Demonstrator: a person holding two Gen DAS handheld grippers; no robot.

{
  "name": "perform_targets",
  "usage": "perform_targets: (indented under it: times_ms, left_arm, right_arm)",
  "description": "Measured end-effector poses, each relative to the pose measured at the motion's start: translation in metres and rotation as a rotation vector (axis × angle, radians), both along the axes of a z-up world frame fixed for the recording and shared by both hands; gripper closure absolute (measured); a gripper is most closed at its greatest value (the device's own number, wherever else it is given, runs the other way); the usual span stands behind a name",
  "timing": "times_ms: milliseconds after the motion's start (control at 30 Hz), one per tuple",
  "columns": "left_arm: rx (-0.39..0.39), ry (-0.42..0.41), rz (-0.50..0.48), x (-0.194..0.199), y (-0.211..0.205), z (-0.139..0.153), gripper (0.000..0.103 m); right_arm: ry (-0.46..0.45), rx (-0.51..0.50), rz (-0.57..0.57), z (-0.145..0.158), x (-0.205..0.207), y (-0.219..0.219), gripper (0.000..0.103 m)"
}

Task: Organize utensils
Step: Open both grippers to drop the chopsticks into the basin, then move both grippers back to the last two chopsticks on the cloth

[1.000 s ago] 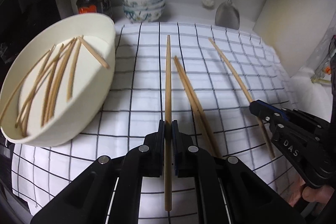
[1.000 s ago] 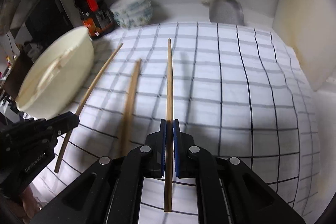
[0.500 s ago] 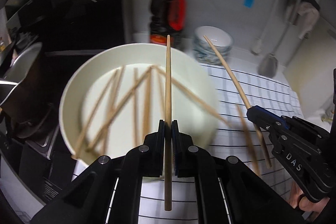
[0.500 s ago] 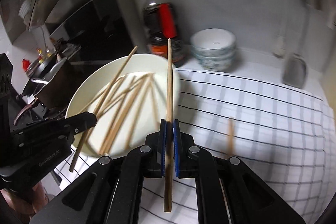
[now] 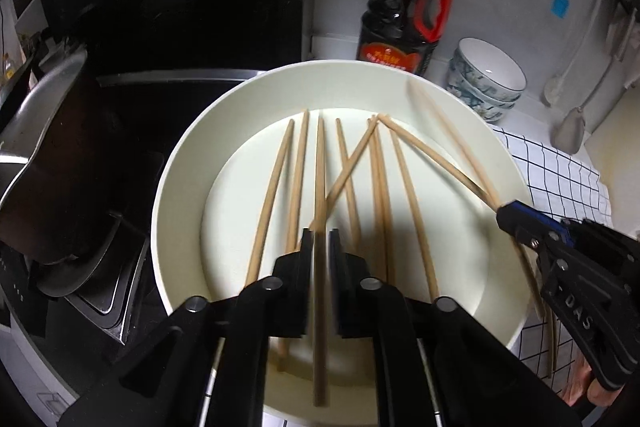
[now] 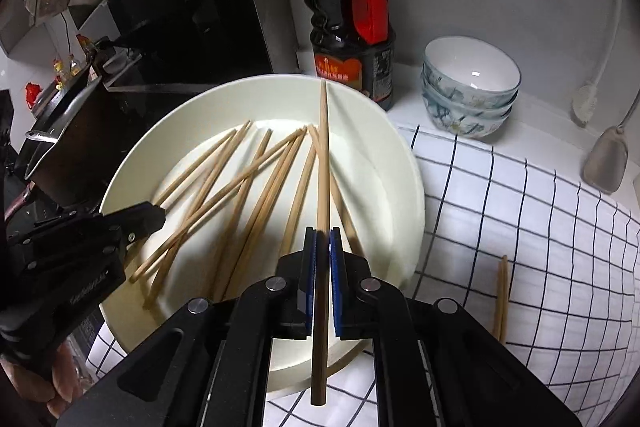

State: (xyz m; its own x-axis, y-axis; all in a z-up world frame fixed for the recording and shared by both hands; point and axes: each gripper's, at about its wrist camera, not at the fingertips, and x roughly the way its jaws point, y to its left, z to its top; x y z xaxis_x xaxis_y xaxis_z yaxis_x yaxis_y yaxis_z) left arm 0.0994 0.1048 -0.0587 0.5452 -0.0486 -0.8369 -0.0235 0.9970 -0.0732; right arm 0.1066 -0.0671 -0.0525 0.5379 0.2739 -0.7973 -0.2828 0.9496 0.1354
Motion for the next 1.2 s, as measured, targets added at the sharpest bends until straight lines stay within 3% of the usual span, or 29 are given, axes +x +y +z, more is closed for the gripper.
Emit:
perform_targets:
  times_ms: [67,133,600,1200]
  left_arm:
    - [0.011,-0.015,0.016,-0.002,0.003,0.002,0.044]
    - [0.019,-0.044,0.033,-0.005,0.006,0.007,0.032]
    - [0.017,-0.025,0.080,-0.031,0.016,0.020,0.017]
    - [0.019,-0.038,0.027,-0.062,-0.024,0.034,0.016]
  right_arm:
    - [-0.013,-0.011,-0.011,0.002,-0.003,-0.002,0.087]
    - [-0.026,-0.011,-0.021,0.007,-0.008,-0.005,0.087]
    - [-0.040,0.020,-0.032,0.026,-0.044,-0.022,0.077]
    - [-0.066,0.052,-0.077,0.042,-0.081,-0.055,0.072]
